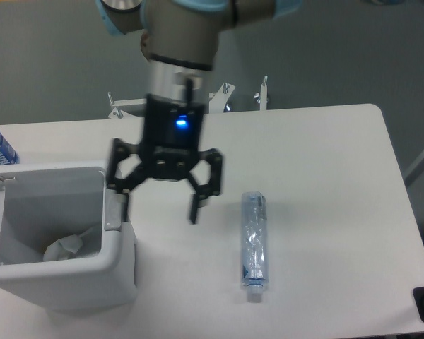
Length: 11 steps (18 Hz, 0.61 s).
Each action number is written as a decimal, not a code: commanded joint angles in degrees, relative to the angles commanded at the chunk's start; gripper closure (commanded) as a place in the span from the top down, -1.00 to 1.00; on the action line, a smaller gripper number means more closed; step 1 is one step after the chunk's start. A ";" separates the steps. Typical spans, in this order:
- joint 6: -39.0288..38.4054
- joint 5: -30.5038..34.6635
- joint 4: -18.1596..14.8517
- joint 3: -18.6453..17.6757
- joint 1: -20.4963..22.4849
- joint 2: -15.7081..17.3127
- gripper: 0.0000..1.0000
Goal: Place the trash in the trash can
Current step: 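Move the open gripper over the clear plastic water bottle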
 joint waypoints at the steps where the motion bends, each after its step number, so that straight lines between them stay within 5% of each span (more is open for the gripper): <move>1: 1.49 0.09 0.09 0.00 0.88 -0.18 1.00; 11: 4.49 0.35 0.53 -0.35 7.74 -4.48 1.00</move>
